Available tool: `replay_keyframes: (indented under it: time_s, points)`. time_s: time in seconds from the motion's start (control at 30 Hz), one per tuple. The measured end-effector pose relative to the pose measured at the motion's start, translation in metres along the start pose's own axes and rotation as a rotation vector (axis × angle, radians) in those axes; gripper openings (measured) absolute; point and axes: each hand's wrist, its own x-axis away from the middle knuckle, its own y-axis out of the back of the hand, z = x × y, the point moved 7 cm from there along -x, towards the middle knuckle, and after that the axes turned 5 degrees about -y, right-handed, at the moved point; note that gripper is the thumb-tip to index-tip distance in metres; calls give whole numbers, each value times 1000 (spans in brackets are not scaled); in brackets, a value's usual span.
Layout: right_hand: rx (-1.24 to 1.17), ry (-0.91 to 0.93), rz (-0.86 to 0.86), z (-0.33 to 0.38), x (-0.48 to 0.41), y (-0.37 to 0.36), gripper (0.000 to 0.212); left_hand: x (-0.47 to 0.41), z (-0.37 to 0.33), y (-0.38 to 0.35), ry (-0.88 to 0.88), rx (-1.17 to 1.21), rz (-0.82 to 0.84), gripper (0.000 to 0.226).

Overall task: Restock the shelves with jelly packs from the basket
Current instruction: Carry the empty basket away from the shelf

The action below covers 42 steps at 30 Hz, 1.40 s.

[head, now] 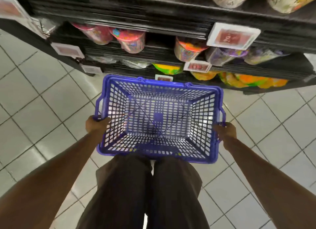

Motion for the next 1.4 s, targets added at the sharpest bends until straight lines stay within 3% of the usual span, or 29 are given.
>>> replay_keyframes:
  time_s: [0.27, 0.53, 0.67, 0.8, 1.07, 1.4]
  points:
    - [-213, 66, -66, 23, 101, 74, 21, 91, -20, 96, 25, 151, -68, 21]
    - [-121, 190, -72, 79, 240, 172, 28, 213, -65, 244, 22, 305, -163, 13]
    - [-110, 272, -61, 99, 297, 204, 21, 267, -63, 308, 38, 367, -220, 13]
    - [-18, 374, -86, 122, 346, 222, 12, 315, -34, 366, 91, 400, -284, 30]
    - [150, 689, 108, 185, 451, 177, 26, 397, 62, 453, 265, 649, -528, 39]
    - [226, 743, 401, 221, 579, 38, 31, 451, 181, 511, 512, 934, -787, 25]
